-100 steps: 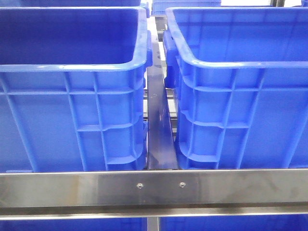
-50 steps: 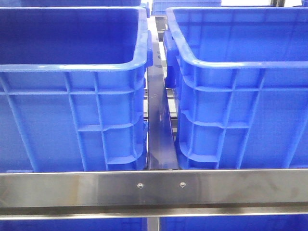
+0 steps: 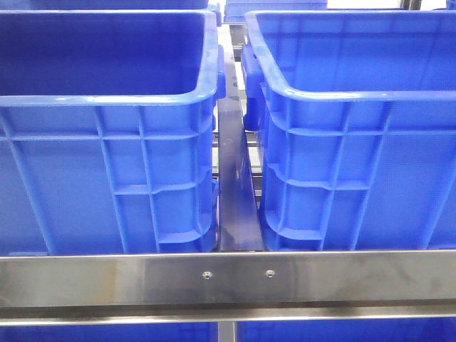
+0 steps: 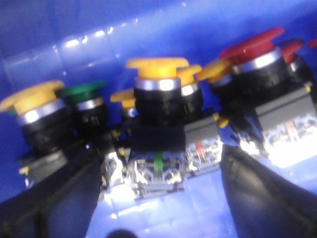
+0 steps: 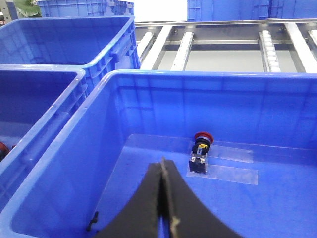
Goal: Pick red and yellow buttons and place in box
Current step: 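Lower the left gripper and close it on a yellow-capped button, then lift the yellow-capped button out of the bin with the left gripper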
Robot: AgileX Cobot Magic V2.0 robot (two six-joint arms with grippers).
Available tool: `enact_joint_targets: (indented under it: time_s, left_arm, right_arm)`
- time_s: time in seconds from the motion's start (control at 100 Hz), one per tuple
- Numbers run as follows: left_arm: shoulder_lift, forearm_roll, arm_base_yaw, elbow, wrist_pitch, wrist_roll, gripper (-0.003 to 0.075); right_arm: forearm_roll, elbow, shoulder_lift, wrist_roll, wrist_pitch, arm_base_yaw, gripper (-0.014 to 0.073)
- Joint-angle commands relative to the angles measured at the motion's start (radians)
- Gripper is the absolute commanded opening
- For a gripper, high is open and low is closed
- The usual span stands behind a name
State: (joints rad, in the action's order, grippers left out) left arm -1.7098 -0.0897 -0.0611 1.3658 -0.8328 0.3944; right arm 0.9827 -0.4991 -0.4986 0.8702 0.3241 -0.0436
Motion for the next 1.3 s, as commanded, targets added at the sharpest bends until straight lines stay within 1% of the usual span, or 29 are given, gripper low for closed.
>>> enact_joint_targets:
  time_s: [0.0,0.63,1.11,1.18,1.23,1.29]
  left_arm:
    - [0.033,-0.013,-0.002,0.033,0.058,0.016,0.0463]
    - [-0.010,-0.019,0.010,0.033,0.110,0.037,0.0463]
    - [-0.065,-0.031,0.010,0.033,0.086,0.037,0.0458]
    - [-0.065,-0.031,0.010,0.033,0.086,0.037,0.0414]
    - [-0.065,-0.031,0.010,0.033,0.086,0.037,0.0358]
    - [-0.063,-0.031,0.010,0.033,0.086,0.035,0.0267]
  right_arm:
    - [0.017,-0.025,0.000,0.007,-0.040,-0.005,-0.0068]
    - [0.017,-0.025,0.000,0.007,-0.040,-0.005,-0.0068]
    - [0.017,-0.025,0.000,0.007,-0.040,-0.005,-0.0068]
    - [0.017,-0.025,0.000,0.007,-0.040,-0.005,-0.0068]
    - [0.017,-0.025,0.000,0.007,-0.040,-0.005,-0.0068]
    - [0.017,-0.025,0.000,0.007,-0.040,-0.005,-0.0068]
